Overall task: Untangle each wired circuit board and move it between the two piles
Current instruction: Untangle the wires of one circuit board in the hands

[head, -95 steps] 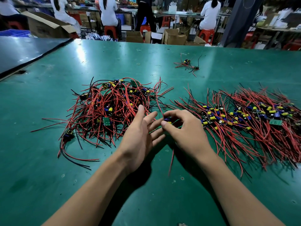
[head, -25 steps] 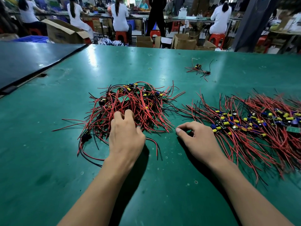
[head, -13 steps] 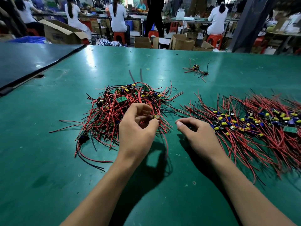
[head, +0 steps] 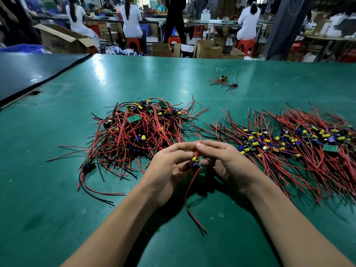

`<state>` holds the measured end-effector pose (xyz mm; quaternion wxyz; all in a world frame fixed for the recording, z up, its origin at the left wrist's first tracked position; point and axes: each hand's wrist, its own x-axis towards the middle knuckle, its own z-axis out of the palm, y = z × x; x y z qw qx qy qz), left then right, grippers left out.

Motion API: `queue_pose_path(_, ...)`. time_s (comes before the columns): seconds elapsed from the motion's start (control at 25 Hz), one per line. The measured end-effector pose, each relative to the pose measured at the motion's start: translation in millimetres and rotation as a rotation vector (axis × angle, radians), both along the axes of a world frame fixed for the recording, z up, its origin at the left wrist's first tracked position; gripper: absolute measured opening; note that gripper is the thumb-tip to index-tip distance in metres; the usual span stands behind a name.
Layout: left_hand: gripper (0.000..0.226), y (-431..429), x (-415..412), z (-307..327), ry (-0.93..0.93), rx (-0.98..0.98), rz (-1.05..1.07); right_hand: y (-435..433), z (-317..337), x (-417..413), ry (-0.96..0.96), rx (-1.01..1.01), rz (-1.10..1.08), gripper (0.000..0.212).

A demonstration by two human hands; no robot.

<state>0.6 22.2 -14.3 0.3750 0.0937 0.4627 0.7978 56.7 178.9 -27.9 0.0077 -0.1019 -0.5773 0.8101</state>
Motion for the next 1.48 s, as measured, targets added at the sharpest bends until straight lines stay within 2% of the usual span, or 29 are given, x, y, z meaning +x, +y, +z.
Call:
queue_pose_path(0.12,0.031,3,2,-2,-0.019,0.023,0.014,1,2,1,0.047,-0.058,-0.048,0.013)
queue_pose_path(0.28,0.036,7,5,-9,0.099,-0.112,0.071,2,-1,1,0.058,0.058,-0.085,0.016)
queue_pose_path(0.36,0.028,7,5,-11,0.293,-0.274,0.118,2,-3,2,0.086,0.186,-0.13,0.01)
queue_pose_path(0.44,0.025,7,5,-14,0.496,-0.414,0.156,1,-5,1,0.132,0.415,-0.21,0.004)
queue_pose_path(0.56,0.022,7,4,-16,0.637,-0.502,0.152,1,-6,1,0.163,0.643,-0.28,0.004)
queue_pose_path(0.64,0.015,6,3,-16,0.589,-0.449,0.111,3,-5,2,0.165,0.63,-0.266,0.003)
queue_pose_path(0.68,0.011,6,3,-16,0.5,-0.386,0.081,4,-4,3,0.159,0.57,-0.241,0.004)
queue_pose_path(0.8,0.008,7,3,-14,0.189,-0.173,-0.015,5,-1,6,0.106,0.212,-0.119,0.01)
queue_pose_path(0.92,0.006,9,7,-14,0.158,-0.118,-0.065,4,-4,6,0.038,0.043,0.023,0.029)
queue_pose_path(1.08,0.019,9,8,-13,0.189,-0.144,-0.058,1,-4,6,0.026,0.079,0.061,0.038)
queue_pose_path(1.2,0.01,9,7,-13,0.22,-0.173,-0.002,4,-1,7,0.014,0.203,0.039,0.039)
queue_pose_path(1.28,0.007,9,8,-12,0.236,-0.196,0.03,4,1,8,0.0,0.255,0.043,0.035)
queue_pose_path(1.4,0.005,8,7,-11,0.247,-0.217,0.038,1,1,8,-0.022,0.223,0.008,0.025)
queue_pose_path(1.48,0.003,8,8,-12,0.268,-0.238,0.023,-1,0,7,-0.003,0.3,-0.067,0.016)
